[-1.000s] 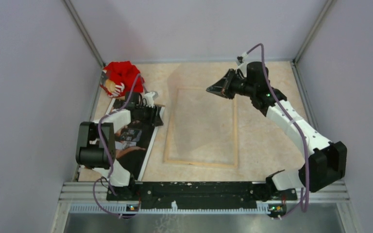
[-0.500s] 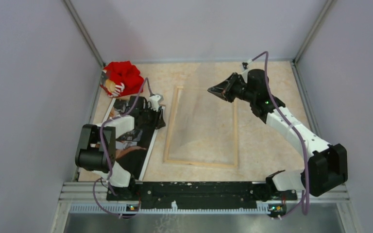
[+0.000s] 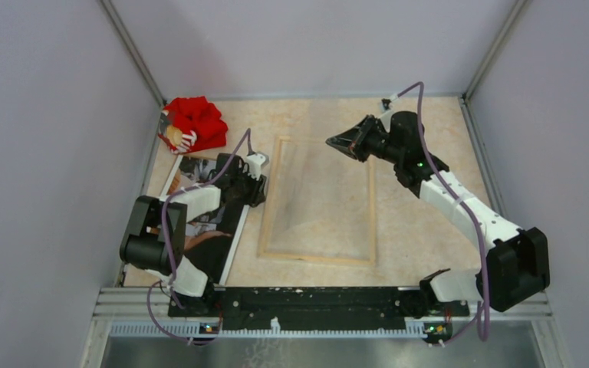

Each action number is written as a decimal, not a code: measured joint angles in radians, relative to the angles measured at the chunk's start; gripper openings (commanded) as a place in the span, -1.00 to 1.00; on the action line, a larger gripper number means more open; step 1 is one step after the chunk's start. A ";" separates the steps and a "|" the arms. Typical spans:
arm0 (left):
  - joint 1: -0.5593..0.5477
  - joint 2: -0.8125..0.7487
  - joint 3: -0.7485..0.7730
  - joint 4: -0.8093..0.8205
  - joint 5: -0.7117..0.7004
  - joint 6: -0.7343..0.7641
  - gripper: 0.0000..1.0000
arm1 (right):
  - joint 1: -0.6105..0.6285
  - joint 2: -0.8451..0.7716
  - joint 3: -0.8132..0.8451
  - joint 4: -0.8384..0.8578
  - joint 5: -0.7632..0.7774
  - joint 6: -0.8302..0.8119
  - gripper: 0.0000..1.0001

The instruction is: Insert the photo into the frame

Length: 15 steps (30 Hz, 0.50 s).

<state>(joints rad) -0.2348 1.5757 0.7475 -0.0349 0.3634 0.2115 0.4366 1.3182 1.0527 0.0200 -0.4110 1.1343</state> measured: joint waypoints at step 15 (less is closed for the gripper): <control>-0.001 -0.001 0.000 0.000 -0.010 0.000 -0.05 | 0.013 0.002 0.000 0.069 -0.020 -0.073 -1.00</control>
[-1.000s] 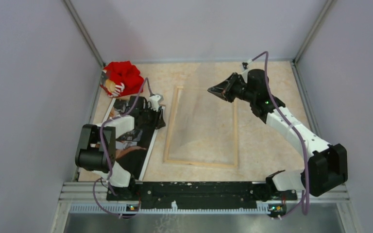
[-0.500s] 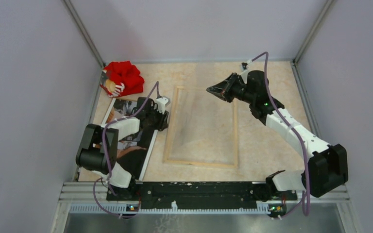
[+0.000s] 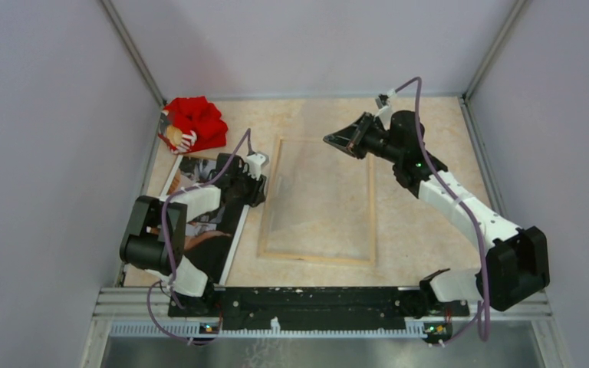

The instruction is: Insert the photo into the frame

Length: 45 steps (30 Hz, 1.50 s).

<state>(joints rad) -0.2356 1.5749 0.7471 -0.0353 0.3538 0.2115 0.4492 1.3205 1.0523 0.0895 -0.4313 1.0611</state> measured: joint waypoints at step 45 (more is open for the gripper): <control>0.000 0.000 0.000 -0.001 0.000 0.001 -0.06 | -0.082 -0.011 -0.082 -0.080 -0.079 -0.178 -1.00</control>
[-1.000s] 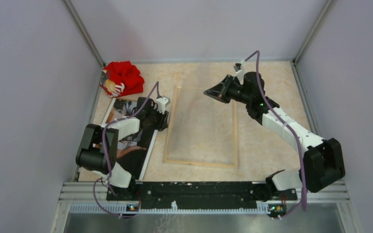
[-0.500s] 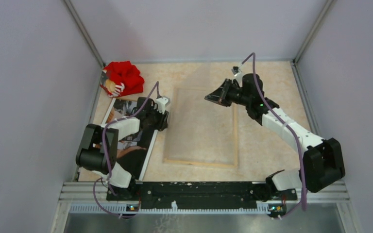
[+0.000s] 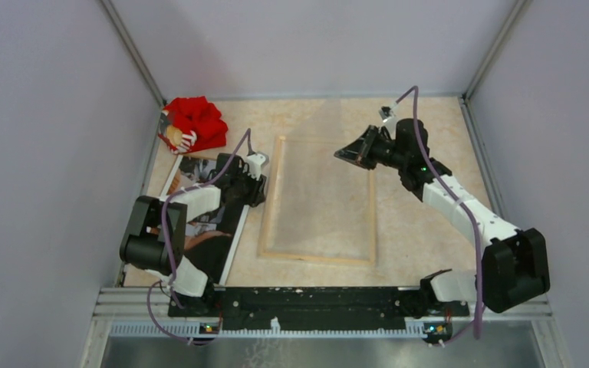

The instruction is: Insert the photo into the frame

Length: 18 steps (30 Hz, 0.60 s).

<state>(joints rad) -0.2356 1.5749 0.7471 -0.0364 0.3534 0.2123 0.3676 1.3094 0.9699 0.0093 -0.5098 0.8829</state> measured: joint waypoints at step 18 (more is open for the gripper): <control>0.000 0.000 0.000 0.000 0.000 0.000 -0.06 | -0.006 0.005 -0.066 0.076 -0.015 0.101 -1.00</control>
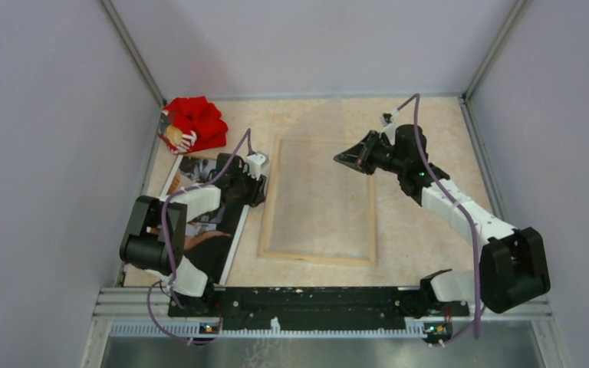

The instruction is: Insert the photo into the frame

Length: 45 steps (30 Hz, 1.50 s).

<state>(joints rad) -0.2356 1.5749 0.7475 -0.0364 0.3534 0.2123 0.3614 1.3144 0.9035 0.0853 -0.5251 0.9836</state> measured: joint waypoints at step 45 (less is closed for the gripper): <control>-0.003 0.000 0.000 0.000 0.000 0.000 -0.07 | 0.114 -0.014 -0.112 0.240 0.135 0.316 -1.00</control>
<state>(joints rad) -0.2386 1.5749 0.7475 -0.0368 0.3534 0.2127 0.4759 1.3006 0.7914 0.3256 -0.3897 1.2999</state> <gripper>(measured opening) 0.472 0.005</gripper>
